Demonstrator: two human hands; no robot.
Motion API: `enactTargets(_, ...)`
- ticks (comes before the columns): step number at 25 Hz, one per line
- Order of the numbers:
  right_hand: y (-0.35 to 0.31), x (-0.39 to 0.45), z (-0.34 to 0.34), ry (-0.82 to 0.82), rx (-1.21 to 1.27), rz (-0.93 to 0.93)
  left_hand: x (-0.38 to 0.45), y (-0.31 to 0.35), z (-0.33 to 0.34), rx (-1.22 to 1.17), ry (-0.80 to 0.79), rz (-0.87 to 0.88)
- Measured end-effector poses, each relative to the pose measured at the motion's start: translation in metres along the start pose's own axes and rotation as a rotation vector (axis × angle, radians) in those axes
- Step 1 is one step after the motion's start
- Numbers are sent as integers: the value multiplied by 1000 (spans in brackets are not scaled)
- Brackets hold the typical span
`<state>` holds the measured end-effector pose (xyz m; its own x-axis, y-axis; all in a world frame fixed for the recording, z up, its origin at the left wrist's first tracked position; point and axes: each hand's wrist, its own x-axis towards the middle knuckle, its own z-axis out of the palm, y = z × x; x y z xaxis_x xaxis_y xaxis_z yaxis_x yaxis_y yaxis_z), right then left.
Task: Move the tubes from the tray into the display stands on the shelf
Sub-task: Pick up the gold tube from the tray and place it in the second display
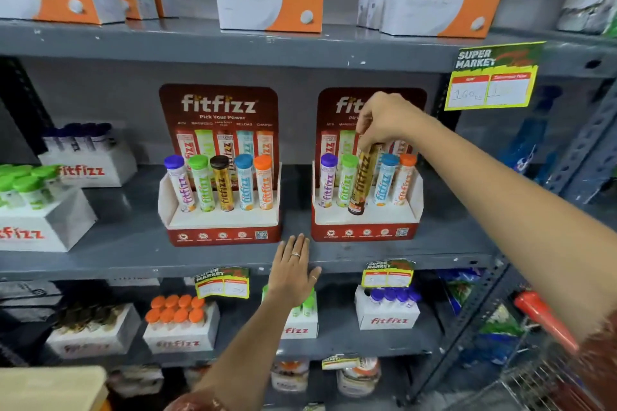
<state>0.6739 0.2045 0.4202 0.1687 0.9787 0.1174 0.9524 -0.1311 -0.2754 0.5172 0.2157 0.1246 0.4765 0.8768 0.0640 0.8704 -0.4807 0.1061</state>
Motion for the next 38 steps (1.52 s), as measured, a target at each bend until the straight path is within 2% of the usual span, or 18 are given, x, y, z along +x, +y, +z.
enactTargets(4,6,3,-2,-66,-16,-5,2,-2,2,4,-7,7)
enactTargets(17,36,30,39,35,20,105,3,-1,4,6,18,1)
enactTargets(38,41,62,67,-49,123,168,1,0,3,-1,13,-9)
